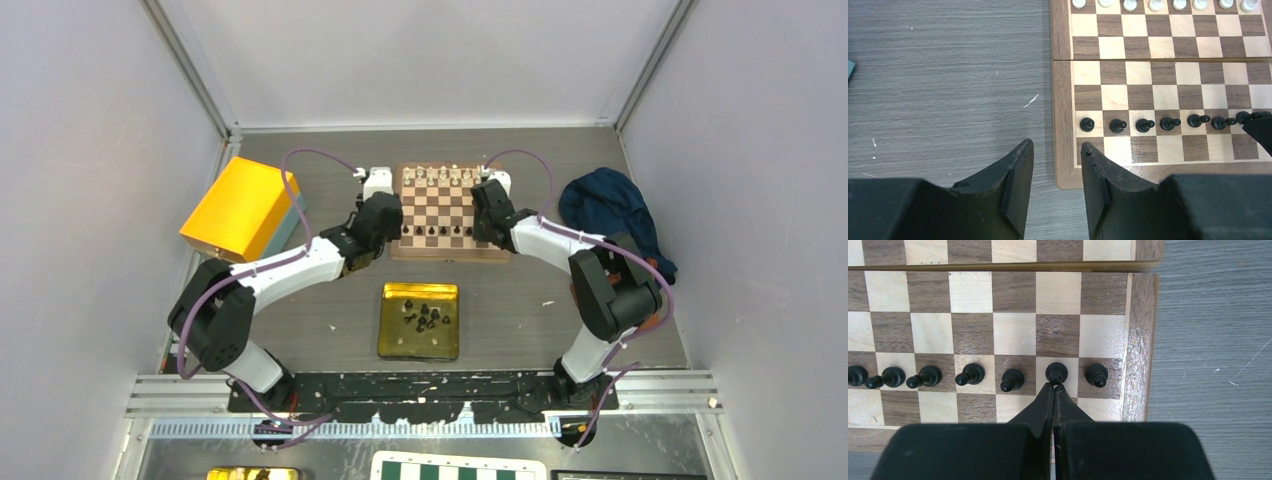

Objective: Set up the chess pieces on the board
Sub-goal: Adjust the chess piece on the chessboard.

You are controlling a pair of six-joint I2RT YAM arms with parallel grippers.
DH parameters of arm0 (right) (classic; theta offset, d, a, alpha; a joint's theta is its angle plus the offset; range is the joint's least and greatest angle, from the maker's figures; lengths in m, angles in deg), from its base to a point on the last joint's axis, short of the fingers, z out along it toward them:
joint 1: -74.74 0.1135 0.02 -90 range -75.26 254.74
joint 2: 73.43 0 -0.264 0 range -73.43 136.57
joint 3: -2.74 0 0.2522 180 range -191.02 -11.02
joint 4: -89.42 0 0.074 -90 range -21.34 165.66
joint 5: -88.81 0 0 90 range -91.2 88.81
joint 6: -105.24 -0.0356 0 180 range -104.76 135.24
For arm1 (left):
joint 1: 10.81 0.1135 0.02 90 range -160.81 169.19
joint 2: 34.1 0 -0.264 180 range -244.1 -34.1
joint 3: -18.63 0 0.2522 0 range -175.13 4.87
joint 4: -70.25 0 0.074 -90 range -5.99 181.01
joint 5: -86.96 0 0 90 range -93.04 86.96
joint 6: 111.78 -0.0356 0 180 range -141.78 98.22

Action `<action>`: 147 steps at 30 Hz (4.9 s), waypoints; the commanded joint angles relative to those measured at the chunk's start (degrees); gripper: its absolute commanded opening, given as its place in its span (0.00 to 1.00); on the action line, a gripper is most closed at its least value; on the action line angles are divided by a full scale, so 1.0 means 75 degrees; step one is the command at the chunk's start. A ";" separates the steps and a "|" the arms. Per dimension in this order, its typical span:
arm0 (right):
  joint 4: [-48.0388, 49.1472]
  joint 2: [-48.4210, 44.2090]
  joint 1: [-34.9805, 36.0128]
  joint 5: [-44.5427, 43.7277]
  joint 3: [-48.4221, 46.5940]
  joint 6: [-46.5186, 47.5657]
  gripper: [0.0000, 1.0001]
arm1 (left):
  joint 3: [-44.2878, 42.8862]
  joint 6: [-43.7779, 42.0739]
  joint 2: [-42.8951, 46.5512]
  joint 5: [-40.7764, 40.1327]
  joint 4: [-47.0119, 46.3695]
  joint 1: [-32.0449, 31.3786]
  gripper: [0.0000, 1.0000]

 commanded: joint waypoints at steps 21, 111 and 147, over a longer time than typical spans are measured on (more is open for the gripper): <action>-0.0080 -0.0864 0.0169 0.0110 -0.0080 -0.0092 0.01 | 0.0088 0.0059 0.0241 -0.0223 -0.0422 -0.0037 0.41; -0.0591 0.1301 0.0442 0.0683 -0.2066 0.0095 0.01 | 0.0205 0.0131 0.0098 -0.0237 -0.0674 -0.0037 0.41; -0.0977 0.0719 0.0450 0.0233 -0.2845 0.0704 0.21 | 0.0052 -0.0045 0.0354 -0.0252 -0.0375 -0.0037 0.55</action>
